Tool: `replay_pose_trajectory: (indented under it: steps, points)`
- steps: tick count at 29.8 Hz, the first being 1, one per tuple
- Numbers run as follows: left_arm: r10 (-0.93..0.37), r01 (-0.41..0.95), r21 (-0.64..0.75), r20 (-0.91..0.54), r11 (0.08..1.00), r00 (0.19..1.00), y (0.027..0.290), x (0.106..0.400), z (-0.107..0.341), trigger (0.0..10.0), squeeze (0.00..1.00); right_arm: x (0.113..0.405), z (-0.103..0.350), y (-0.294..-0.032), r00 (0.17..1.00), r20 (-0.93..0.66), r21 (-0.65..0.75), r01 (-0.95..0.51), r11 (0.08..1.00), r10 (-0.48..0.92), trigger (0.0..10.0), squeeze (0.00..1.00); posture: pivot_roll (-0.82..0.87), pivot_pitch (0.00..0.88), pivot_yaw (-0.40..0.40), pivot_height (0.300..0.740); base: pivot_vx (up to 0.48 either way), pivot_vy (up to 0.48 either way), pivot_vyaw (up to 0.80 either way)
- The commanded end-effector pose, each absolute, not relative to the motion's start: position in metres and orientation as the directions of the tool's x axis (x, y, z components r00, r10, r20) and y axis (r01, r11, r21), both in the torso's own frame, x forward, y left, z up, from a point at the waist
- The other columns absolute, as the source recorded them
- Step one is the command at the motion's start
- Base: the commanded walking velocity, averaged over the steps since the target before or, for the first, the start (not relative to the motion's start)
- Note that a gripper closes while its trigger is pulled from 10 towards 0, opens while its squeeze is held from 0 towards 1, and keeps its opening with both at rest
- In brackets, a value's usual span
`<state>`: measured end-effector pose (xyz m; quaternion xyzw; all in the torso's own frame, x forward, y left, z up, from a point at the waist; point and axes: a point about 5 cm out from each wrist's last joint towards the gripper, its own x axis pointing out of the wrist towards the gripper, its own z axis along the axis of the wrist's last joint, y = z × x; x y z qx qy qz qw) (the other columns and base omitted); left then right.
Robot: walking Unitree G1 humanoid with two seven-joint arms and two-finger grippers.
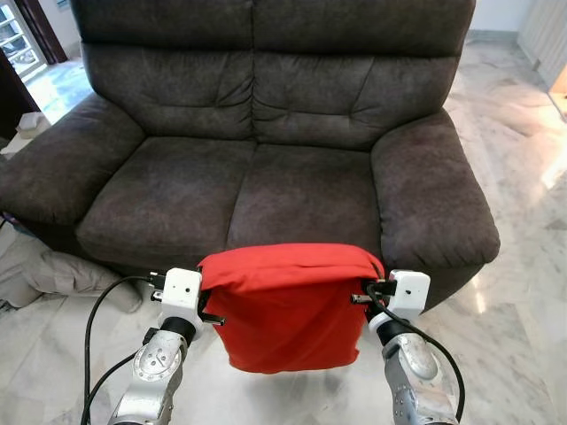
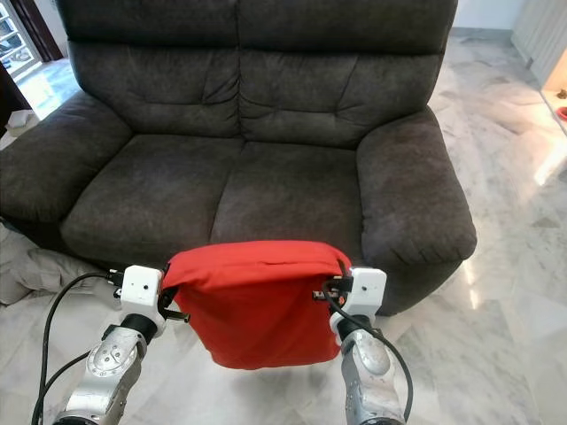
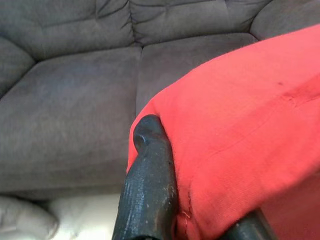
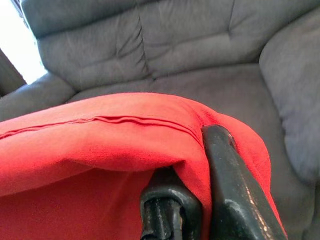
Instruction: Move the pillow to the sofa from floor
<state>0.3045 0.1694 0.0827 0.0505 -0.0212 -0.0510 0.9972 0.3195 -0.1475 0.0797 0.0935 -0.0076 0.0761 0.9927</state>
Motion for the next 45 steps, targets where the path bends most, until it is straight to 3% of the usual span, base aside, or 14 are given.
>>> replay_pose_trajectory:
  steps: [1,22,32,40,45]
  points:
    - [-0.022,0.006,0.136,0.114,0.991,0.993,0.19,0.309,0.104,10.0,0.0,0.328,0.108,-0.159,0.986,0.143,0.186,-0.106,0.977,0.08,10.0,0.0,0.07,0.134,0.075,0.74,0.364,0.0,0.0]
    - [0.007,-0.029,0.121,0.18,0.992,0.984,0.196,0.316,0.129,10.0,0.0,0.333,0.142,-0.137,0.955,0.229,0.155,-0.228,0.961,0.19,10.0,0.0,0.08,0.138,0.068,0.74,0.362,0.0,-0.08]
    - [0.012,-0.064,0.159,0.307,0.985,0.952,0.215,0.341,0.192,10.0,0.0,0.351,0.199,-0.141,0.917,0.376,0.181,-0.21,0.961,0.13,10.0,0.0,0.08,0.131,0.073,0.74,0.299,0.0,0.0]
    - [0.02,-0.098,0.157,0.437,0.983,0.899,0.227,0.351,0.248,10.0,0.0,0.354,0.246,-0.13,0.845,0.506,0.15,-0.28,0.948,0.17,10.0,0.0,0.07,0.121,0.078,0.74,0.306,0.0,0.0]
    - [0.017,-0.099,0.154,0.461,0.983,0.887,0.227,0.348,0.258,10.0,0.0,0.354,0.248,-0.125,0.835,0.513,0.127,-0.304,0.944,0.199,10.0,0.0,0.08,0.117,0.074,0.74,0.318,0.0,0.0]
